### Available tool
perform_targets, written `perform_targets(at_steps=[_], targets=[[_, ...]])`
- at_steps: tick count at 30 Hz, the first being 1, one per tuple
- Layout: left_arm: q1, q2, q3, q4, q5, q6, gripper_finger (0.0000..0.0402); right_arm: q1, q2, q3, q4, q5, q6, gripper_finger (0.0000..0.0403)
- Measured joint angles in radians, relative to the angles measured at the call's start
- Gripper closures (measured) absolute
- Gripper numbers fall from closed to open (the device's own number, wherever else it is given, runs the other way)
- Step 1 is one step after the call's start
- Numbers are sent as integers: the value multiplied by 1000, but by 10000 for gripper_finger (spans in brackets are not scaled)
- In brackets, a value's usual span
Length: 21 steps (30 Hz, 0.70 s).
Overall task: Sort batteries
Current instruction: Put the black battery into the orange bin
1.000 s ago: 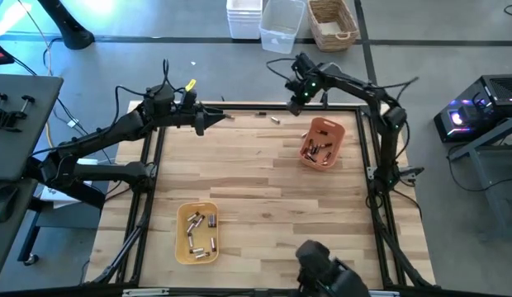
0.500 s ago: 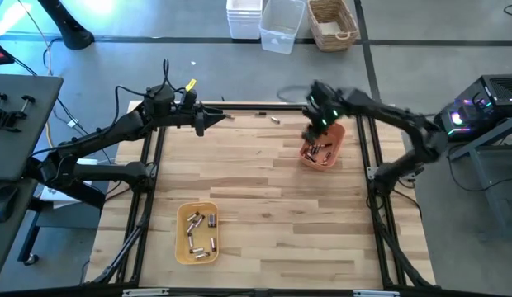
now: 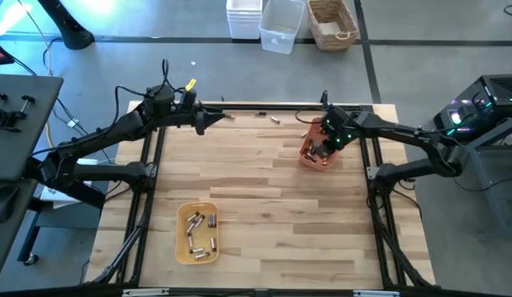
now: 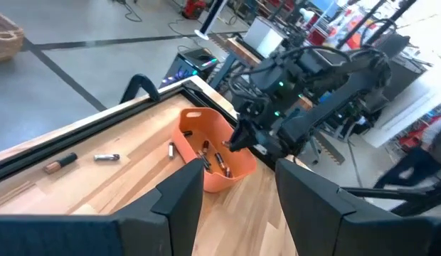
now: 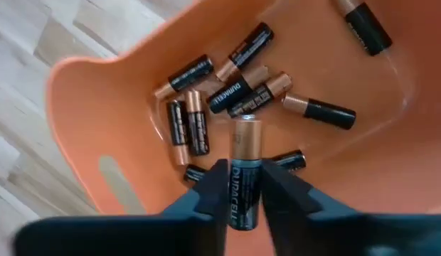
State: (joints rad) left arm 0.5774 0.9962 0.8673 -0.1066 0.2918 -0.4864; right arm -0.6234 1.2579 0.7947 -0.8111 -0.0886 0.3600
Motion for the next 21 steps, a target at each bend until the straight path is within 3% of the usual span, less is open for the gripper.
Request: perform_targets(at_steps=[5, 8, 15, 21], targets=[[0, 0, 0, -1, -53, -7, 232, 0, 0, 29, -10, -33, -105, 207], [0, 0, 0, -1, -91, -10, 232, 0, 0, 99, -32, -36, -179, 162], [0, 44, 0, 0, -162, -44, 232, -39, 12, 280, 43, -38, -335, 148], [0, 139, 2, -5, -155, -96, 232, -67, 155, 431, 187, -129, -389, 148]])
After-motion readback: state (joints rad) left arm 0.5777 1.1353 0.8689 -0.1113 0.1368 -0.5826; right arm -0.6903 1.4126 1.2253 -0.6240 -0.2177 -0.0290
